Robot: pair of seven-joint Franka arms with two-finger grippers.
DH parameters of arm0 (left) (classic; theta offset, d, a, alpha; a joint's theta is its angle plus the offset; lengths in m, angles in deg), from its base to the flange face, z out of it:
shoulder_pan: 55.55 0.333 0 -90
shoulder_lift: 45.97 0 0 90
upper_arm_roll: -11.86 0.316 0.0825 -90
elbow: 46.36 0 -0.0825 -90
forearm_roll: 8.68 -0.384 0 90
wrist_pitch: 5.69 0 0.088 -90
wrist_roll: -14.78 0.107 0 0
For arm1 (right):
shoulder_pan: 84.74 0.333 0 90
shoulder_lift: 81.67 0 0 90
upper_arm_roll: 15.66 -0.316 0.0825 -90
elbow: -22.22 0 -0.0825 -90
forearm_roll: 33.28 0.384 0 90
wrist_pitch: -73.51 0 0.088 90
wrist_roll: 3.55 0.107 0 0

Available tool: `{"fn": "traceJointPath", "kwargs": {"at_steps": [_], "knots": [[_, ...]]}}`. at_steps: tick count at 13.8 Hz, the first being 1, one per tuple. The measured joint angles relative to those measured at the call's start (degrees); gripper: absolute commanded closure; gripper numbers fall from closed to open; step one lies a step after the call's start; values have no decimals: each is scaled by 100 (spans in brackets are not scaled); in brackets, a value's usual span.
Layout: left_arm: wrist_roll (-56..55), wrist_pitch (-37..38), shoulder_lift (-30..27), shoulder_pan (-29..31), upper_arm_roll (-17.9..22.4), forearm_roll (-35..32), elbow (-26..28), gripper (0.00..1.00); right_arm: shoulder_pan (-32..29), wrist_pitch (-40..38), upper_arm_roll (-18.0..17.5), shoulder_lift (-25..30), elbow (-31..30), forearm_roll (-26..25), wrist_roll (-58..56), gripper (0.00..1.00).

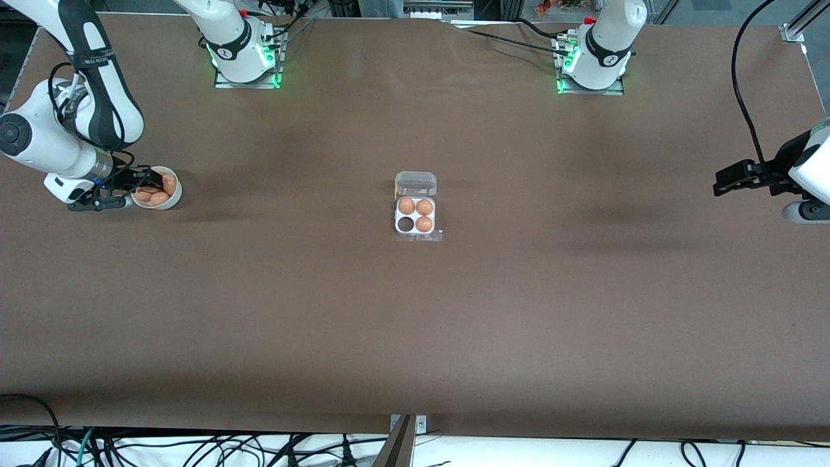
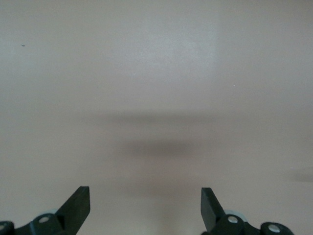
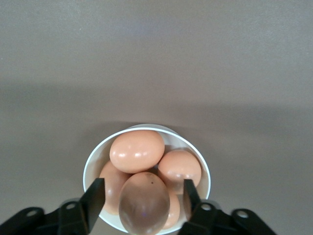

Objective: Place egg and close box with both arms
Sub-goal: 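Close the right gripper on one brown egg in the bowl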

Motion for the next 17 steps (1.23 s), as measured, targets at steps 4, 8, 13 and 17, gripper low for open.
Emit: {"fn": "traceJointPath", "kwargs": {"at_steps": [4, 8, 13, 17], "knots": [[0, 0, 2, 0, 0, 0, 0, 0, 0, -76, 0, -1, -12, 0, -1, 47], [0, 0, 2, 0, 0, 0, -1, 0, 1, -145, 0, -1, -12, 0, -1, 52], [0, 0, 5, 0, 0, 0, -4, 0, 1, -170, 0, -1, -12, 0, -1, 61], [0, 0, 5, 0, 0, 0, -8, 0, 11, -274, -12, 0, -4, 0, 0, 62]]}}
